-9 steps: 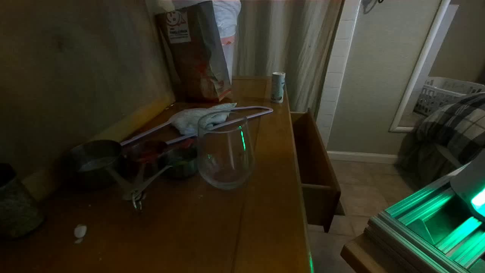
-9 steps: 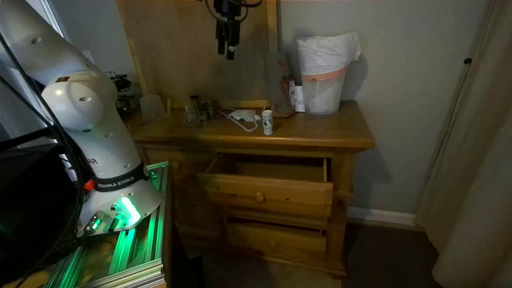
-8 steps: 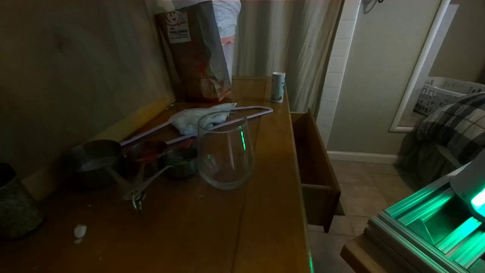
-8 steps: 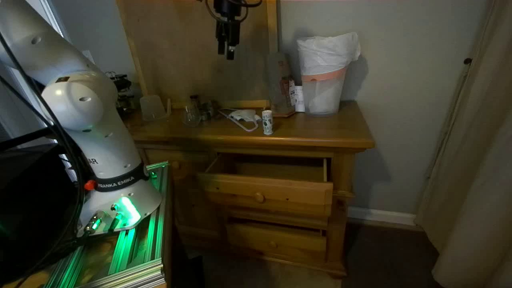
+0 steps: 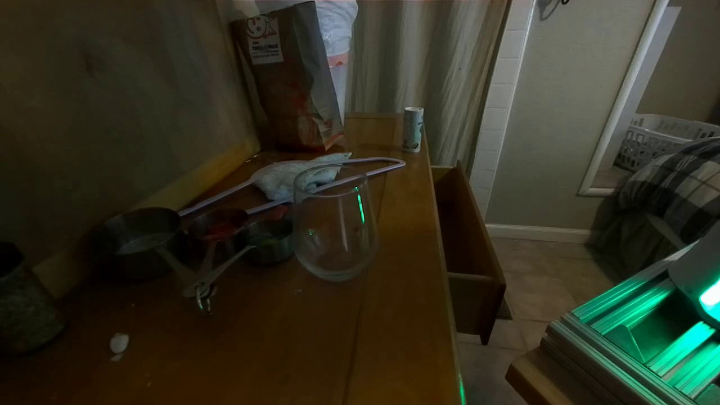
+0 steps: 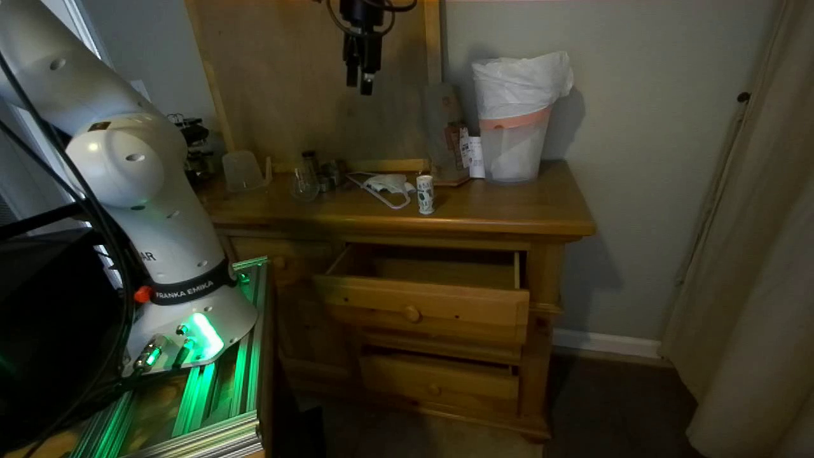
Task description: Put the object in the open drawer and close the drawer
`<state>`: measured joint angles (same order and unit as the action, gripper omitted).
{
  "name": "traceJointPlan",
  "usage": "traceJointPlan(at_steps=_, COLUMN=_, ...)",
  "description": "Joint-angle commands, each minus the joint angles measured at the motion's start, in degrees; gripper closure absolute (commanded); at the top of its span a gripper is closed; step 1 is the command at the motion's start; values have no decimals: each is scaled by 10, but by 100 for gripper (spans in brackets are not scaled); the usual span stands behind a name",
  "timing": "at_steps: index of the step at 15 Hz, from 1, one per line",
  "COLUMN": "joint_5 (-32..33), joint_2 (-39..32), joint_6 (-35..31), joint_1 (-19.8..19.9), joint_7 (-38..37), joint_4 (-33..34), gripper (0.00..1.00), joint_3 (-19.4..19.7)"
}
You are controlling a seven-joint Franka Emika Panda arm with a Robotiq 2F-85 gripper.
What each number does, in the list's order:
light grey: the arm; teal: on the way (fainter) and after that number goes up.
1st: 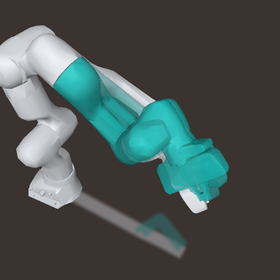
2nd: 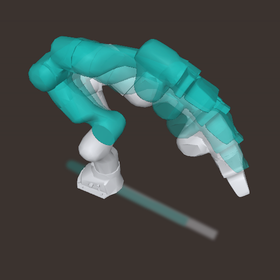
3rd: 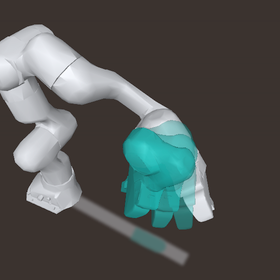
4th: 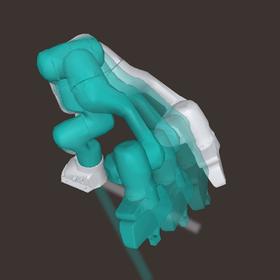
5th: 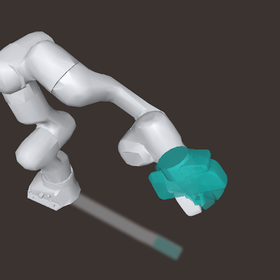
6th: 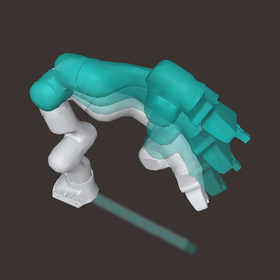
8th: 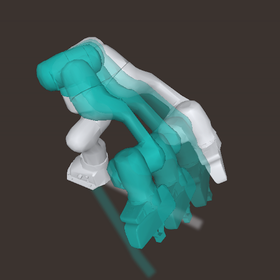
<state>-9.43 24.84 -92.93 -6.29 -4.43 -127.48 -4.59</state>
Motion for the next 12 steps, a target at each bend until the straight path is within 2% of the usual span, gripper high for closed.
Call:
traceJointPlan(at_steps=1, joint_5=-11, joint_2=-9, joint_6=-43, joint_1=-5, joint_7=42, joint_4=-17, gripper=0, joint_3=-3)
traceJointPlan(at_steps=6, joint_5=-35, joint_2=-13, joint_6=-198, joint_1=-36, joint_7=171, joint_4=-75, gripper=0, joint_3=4)
traceJointPlan(at_steps=9, joint_5=0, joint_2=-22, joint_6=-300, joint_1=-44, joint_7=248, joint_4=-122, gripper=0, joint_3=3)
traceJointPlan(at_steps=10, joint_5=-9, joint_2=-22, joint_6=-250, joint_1=-40, joint_7=202, joint_4=-92, gripper=0, joint_3=1)
traceJointPlan(at_steps=12, joint_5=-7, joint_2=-26, joint_6=-285, joint_1=-43, joint_7=231, joint_4=-114, gripper=0, joint_3=3)
